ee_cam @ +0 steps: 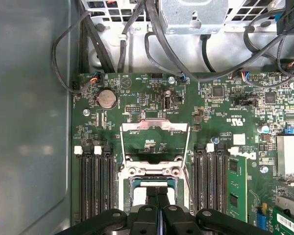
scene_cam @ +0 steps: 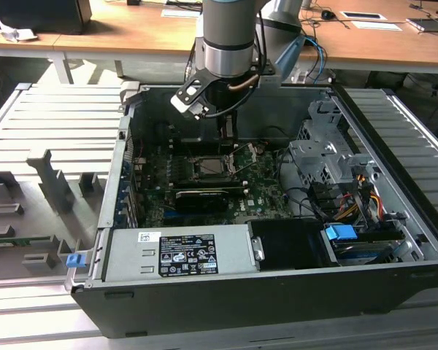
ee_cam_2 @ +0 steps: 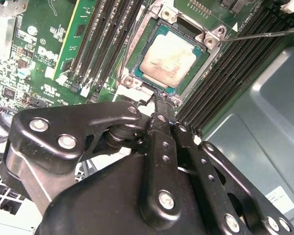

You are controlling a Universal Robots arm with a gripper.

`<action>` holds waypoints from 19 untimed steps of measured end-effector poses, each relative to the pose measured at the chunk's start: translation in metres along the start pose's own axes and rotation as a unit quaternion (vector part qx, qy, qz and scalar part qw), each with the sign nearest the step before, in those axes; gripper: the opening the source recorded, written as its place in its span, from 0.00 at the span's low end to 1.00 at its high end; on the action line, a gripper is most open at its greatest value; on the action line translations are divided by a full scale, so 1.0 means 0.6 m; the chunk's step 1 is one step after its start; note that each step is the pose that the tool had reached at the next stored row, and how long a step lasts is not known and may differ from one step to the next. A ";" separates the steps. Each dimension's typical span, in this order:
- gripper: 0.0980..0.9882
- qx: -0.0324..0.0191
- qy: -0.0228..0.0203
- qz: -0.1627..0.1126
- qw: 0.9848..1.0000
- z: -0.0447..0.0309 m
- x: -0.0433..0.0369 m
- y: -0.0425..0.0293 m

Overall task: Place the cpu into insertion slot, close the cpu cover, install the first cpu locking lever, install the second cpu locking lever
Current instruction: 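Close the cpu cover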

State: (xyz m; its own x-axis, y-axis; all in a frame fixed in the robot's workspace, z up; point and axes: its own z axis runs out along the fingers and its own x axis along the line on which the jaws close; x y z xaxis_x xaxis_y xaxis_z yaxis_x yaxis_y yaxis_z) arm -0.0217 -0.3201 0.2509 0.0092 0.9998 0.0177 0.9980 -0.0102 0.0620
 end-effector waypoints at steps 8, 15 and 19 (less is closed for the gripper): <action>0.01 0.000 0.000 0.000 1.000 -0.003 0.000 0.000; 0.01 0.000 0.000 0.000 1.000 -0.006 0.000 0.001; 0.01 0.000 0.000 0.000 1.000 -0.007 0.000 0.002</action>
State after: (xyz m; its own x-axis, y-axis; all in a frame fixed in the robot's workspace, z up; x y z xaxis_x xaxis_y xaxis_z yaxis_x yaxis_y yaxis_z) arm -0.0210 -0.3201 0.2552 0.0091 0.9998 0.0176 0.9980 -0.0101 0.0619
